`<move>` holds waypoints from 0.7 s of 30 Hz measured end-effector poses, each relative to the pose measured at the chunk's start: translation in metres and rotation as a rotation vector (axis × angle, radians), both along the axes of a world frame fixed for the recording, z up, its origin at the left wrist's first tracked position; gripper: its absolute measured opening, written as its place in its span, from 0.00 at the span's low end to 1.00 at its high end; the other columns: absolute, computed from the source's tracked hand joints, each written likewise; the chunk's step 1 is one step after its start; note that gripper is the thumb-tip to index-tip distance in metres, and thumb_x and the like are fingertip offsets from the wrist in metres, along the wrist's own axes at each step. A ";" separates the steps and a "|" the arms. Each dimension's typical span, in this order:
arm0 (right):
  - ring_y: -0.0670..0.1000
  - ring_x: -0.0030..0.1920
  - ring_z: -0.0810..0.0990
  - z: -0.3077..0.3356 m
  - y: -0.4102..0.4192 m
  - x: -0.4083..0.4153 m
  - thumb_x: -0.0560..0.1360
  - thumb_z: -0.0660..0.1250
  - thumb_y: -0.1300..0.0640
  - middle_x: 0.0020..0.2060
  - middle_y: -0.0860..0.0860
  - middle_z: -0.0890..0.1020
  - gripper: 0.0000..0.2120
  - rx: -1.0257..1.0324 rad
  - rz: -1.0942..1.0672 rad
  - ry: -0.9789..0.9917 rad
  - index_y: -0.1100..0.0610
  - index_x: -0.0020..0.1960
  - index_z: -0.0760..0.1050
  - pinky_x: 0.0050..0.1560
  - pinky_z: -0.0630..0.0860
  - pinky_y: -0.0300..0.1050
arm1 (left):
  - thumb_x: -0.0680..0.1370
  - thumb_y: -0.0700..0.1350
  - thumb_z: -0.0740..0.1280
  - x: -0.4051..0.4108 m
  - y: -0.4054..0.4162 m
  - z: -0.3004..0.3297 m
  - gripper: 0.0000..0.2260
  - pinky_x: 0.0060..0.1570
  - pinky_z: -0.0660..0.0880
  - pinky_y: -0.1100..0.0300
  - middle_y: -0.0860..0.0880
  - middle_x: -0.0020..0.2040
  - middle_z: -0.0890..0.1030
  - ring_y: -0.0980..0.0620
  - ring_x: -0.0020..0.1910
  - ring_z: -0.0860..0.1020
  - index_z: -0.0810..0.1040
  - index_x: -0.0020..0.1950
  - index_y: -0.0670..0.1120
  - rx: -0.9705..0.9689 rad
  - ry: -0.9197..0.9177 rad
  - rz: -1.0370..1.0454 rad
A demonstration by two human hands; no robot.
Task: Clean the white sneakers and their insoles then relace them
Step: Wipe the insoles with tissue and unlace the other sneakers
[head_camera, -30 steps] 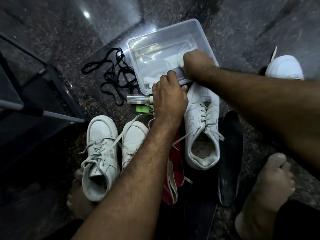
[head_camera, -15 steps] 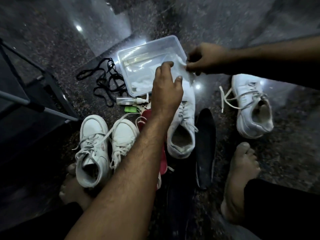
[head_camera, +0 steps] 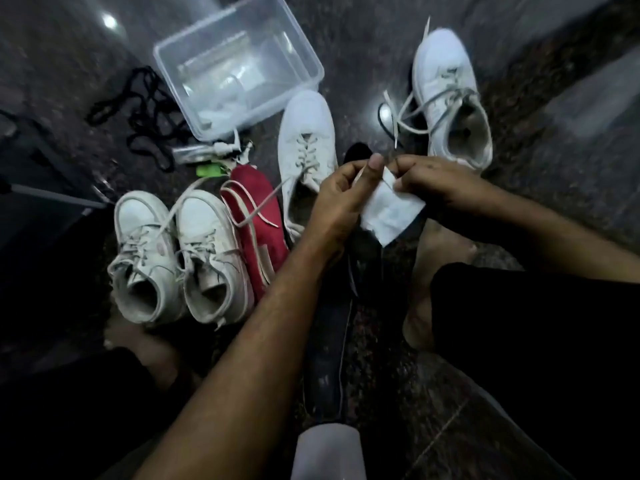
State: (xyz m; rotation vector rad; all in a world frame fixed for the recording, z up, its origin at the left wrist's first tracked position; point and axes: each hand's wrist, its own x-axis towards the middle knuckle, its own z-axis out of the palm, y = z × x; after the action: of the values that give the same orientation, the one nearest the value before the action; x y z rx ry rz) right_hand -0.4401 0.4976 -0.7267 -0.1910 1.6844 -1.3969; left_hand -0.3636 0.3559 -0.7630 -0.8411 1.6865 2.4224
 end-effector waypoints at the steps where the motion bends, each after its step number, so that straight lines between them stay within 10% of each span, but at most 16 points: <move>1: 0.53 0.40 0.74 -0.008 0.004 0.007 0.70 0.61 0.60 0.38 0.55 0.77 0.07 -0.010 -0.046 -0.041 0.58 0.45 0.77 0.39 0.68 0.46 | 0.81 0.51 0.67 0.006 0.000 -0.007 0.17 0.50 0.78 0.50 0.36 0.49 0.83 0.43 0.47 0.81 0.80 0.53 0.35 0.017 0.008 -0.036; 8: 0.58 0.52 0.82 -0.027 0.020 0.019 0.81 0.61 0.43 0.52 0.60 0.83 0.19 -0.071 -0.282 -0.246 0.59 0.52 0.80 0.50 0.78 0.51 | 0.77 0.48 0.74 0.006 0.009 -0.028 0.20 0.53 0.77 0.37 0.29 0.50 0.81 0.33 0.50 0.81 0.75 0.51 0.30 -0.087 -0.036 -0.047; 12: 0.61 0.50 0.82 -0.040 0.025 0.020 0.76 0.72 0.50 0.50 0.64 0.84 0.19 0.043 -0.116 0.028 0.64 0.56 0.79 0.51 0.74 0.58 | 0.81 0.47 0.67 0.001 0.014 -0.028 0.13 0.41 0.76 0.52 0.37 0.40 0.81 0.47 0.40 0.79 0.77 0.48 0.35 -0.223 -0.011 -0.014; 16: 0.40 0.33 0.76 -0.055 0.035 0.012 0.75 0.72 0.49 0.33 0.50 0.81 0.11 0.317 -0.199 0.518 0.57 0.44 0.78 0.35 0.71 0.42 | 0.81 0.54 0.63 0.011 0.017 -0.041 0.15 0.32 0.76 0.50 0.46 0.33 0.79 0.48 0.31 0.77 0.76 0.43 0.43 -0.540 -0.088 -0.107; 21: 0.47 0.38 0.76 -0.062 0.035 0.002 0.75 0.69 0.49 0.37 0.49 0.78 0.12 0.400 -0.255 0.796 0.57 0.50 0.75 0.37 0.69 0.41 | 0.78 0.44 0.69 0.039 0.028 -0.051 0.11 0.47 0.74 0.46 0.42 0.57 0.74 0.41 0.53 0.78 0.72 0.57 0.43 -1.194 -0.210 -0.345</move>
State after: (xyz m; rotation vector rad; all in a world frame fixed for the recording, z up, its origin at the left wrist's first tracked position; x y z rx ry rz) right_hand -0.4384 0.5330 -0.7886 -0.3416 2.6888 -1.1923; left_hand -0.3243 0.3838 -0.8142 -0.6988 2.8029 0.9029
